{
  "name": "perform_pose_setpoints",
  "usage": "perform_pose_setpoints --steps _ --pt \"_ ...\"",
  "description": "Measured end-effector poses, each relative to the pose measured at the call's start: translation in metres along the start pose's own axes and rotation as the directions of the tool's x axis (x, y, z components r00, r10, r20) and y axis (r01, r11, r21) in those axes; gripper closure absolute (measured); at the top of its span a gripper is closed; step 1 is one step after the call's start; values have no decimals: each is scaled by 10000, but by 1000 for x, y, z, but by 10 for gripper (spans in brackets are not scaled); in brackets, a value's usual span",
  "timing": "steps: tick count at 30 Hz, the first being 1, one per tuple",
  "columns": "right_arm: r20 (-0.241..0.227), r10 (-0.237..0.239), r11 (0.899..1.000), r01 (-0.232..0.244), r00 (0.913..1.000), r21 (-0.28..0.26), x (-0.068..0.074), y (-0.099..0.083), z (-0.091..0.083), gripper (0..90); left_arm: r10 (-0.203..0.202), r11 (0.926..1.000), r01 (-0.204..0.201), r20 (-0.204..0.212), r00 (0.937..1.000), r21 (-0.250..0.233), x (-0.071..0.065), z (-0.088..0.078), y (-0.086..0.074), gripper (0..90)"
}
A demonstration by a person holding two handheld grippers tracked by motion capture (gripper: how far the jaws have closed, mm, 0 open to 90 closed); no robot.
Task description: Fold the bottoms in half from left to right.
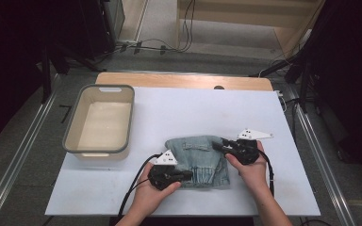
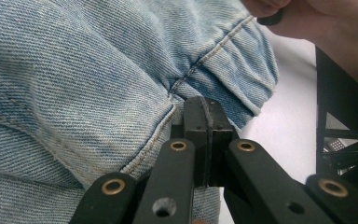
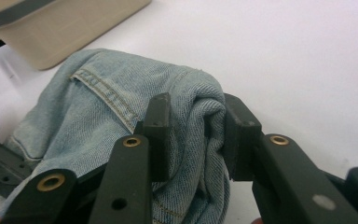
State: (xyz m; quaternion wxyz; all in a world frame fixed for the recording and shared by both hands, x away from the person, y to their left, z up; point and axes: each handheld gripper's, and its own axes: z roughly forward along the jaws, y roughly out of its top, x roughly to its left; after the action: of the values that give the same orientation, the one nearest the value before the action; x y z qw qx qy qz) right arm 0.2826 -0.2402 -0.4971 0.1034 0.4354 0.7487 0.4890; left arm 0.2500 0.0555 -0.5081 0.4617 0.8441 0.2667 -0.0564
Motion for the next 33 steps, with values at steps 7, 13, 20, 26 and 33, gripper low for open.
perform_pose_setpoints --steps 7,13,20,26,33 --pt "-224 400 9992 -401 9989 -45 -12 1 4 500 -22 10000 22 -35 10000 -26 0 1 0 887" --pt "-199 865 9953 -873 9961 -425 -17 7 10 188 -18 10000 18 -42 10000 -26 0 2 0 887" --pt "-82 1526 9870 -1520 9883 521 -21 -2 33 103 -15 10000 15 -62 10000 -27 0 1 0 887" --pt "-537 1845 9762 -1766 9814 1261 -20 -5 40 107 -5 10000 5 -59 10000 -28 0 2 0 887" --pt "-806 1529 9793 -1401 9849 1462 -13 -6 38 261 14 10000 -14 -69 10000 -20 0 1 0 887"
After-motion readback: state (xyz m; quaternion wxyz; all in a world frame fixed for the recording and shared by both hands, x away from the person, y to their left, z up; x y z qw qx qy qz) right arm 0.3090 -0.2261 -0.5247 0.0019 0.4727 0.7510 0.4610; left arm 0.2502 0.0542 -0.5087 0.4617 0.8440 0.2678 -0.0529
